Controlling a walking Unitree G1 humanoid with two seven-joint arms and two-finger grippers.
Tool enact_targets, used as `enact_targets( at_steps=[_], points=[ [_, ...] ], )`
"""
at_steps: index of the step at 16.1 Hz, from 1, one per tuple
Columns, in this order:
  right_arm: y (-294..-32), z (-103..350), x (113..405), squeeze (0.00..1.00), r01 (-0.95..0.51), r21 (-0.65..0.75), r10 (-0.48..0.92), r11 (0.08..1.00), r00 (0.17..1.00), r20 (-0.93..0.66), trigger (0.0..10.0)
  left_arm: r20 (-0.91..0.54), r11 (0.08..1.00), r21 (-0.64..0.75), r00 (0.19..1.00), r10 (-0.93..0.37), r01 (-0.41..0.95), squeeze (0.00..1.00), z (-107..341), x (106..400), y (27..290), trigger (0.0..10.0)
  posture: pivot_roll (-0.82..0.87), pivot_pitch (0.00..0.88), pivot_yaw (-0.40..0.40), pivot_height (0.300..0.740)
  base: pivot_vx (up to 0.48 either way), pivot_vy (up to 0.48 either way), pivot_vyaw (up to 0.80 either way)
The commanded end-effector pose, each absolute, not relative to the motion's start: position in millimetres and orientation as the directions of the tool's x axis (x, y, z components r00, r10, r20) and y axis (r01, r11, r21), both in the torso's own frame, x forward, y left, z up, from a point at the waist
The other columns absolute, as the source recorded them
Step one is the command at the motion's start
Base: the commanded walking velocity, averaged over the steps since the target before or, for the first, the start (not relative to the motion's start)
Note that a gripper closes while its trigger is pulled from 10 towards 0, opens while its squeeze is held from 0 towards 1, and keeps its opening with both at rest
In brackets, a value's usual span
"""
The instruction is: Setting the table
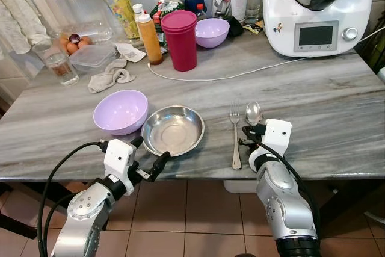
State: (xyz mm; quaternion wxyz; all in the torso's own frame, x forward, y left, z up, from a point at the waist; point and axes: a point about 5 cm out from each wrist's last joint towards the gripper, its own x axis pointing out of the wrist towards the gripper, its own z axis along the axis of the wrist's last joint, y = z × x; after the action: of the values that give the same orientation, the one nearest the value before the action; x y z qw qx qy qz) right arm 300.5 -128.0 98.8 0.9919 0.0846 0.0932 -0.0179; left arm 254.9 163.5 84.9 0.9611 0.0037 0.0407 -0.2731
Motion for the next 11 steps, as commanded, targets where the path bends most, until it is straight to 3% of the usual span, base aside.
enact_targets(
  at_steps=[1,11],
  points=[
    [-125.0,89.0,297.3,1.00,0.060,0.170,-0.019,0.984,0.971,-0.238,10.0,-0.084,0.855,0.004,0.852,-0.516,0.518,0.00,88.5,256.5,168.3,10.0,-0.29,0.067,0.135,0.740,0.000,0.000,0.00],
    [-129.5,90.3,296.7,1.00,0.068,0.150,-0.033,0.986,0.973,-0.227,10.0,-0.026,0.776,-0.069,0.777,-0.629,0.627,0.00,95.3,250.5,156.0,10.0,-0.29,0.069,0.135,0.740,0.000,0.000,0.00]
  ],
)
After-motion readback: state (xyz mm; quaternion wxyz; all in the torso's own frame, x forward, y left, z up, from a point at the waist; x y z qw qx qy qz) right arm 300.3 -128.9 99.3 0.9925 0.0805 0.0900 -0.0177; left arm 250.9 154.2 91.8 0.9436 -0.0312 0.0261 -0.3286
